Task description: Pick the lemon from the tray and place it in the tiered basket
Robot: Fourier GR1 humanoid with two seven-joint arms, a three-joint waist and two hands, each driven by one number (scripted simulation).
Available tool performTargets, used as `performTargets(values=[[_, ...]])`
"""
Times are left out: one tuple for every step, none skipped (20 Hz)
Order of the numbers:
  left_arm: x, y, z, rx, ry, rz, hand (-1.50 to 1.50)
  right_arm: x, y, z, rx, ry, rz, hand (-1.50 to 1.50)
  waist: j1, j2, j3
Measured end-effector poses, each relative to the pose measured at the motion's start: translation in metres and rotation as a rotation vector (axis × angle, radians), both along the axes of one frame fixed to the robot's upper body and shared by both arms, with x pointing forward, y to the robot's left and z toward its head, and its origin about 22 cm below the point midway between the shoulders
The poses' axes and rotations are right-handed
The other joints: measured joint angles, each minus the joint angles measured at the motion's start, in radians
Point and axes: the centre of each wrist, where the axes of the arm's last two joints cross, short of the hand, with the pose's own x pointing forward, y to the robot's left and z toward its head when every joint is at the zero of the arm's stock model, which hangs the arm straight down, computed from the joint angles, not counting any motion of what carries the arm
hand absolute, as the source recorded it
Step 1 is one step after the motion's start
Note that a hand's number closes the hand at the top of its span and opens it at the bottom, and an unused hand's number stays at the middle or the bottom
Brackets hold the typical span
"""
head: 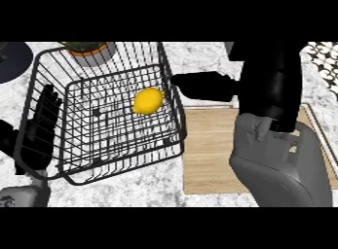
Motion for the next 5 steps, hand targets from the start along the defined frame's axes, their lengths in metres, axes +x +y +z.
performTargets(values=[[-0.002, 0.002, -0.001, 0.000, -0.002, 0.006, 0.00, -0.006, -0.009, -0.004, 0.027, -0.005, -0.007, -1.50, -0.008, -0.001, 0.001], [-0.003, 0.004, -0.001, 0.002, -0.004, 0.011, 0.00, -0.014, -0.018, -0.007, 0.050, -0.013, -0.013, -1.50, -0.014, -0.002, 0.001], [-0.004, 0.005, -0.001, 0.003, -0.006, 0.017, 0.00, -0.023, -0.028, -0.010, 0.074, -0.022, -0.018, -1.50, -0.019, -0.002, 0.001], [-0.006, 0.007, -0.001, 0.001, -0.001, 0.021, 0.00, -0.032, -0.038, -0.015, 0.094, -0.026, -0.022, -1.50, -0.025, -0.003, 0.001], [-0.007, 0.007, -0.001, 0.001, 0.001, 0.028, 0.00, -0.041, -0.047, -0.020, 0.116, -0.024, -0.026, -1.50, -0.030, -0.003, 0.002]])
